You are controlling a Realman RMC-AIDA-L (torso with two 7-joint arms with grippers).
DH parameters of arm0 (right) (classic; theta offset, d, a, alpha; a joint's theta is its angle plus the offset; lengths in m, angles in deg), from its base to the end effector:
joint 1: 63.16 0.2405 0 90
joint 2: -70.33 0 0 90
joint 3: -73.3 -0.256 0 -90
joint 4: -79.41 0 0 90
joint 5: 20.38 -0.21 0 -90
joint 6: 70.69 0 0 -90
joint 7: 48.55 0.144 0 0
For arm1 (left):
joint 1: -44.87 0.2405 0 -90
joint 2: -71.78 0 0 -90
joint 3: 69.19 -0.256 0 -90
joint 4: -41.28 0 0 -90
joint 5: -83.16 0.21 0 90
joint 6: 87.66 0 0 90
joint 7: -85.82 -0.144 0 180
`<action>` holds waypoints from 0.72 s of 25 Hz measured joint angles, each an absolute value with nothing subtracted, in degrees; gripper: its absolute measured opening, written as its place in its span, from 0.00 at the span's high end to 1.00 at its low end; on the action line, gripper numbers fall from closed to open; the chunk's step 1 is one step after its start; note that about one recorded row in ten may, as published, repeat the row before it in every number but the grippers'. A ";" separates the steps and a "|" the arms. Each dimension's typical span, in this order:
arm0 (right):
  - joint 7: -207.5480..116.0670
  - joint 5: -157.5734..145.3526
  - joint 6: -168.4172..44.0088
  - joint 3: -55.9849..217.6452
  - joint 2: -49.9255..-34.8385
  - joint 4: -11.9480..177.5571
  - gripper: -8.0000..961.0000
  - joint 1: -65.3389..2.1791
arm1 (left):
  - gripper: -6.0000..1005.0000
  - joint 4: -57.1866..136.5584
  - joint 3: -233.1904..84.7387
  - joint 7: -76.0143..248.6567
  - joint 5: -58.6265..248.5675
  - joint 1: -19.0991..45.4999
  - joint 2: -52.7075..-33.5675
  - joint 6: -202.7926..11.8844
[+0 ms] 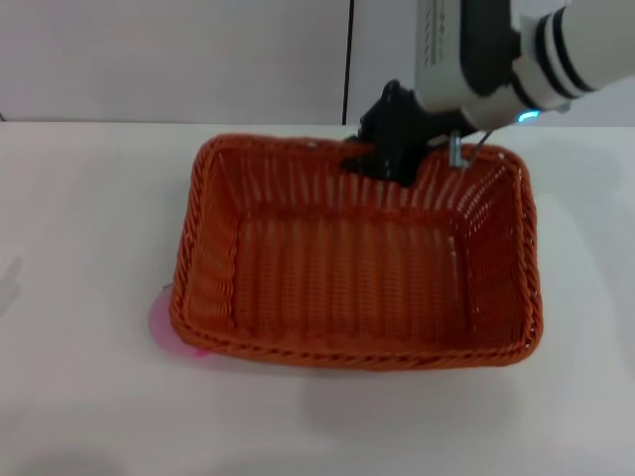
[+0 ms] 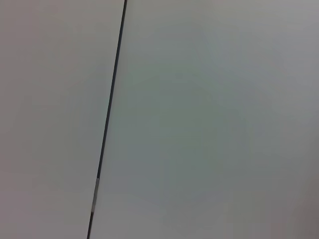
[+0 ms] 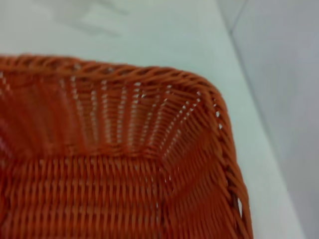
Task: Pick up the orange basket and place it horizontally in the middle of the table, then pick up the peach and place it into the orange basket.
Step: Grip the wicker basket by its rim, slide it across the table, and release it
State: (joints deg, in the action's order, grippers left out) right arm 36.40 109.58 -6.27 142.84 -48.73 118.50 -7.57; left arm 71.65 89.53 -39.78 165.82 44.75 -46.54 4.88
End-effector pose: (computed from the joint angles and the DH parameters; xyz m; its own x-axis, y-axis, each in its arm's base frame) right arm 0.1301 0.4287 -0.0609 0.9801 0.1490 0.1315 0.1777 -0.9531 -0.2448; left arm -0.3994 0.1769 0.0920 0.6006 0.0229 0.7992 0.7675 -0.2969 -0.5682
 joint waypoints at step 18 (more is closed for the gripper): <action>36.63 107.41 -10.86 153.10 -49.22 124.56 0.79 -13.12 | 0.24 70.94 89.49 -40.59 165.90 44.53 -46.53 4.68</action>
State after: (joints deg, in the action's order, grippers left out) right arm 36.63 107.41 -10.86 153.10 -49.22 124.56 -13.12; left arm 70.94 89.49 -40.59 165.90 44.53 -46.53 4.68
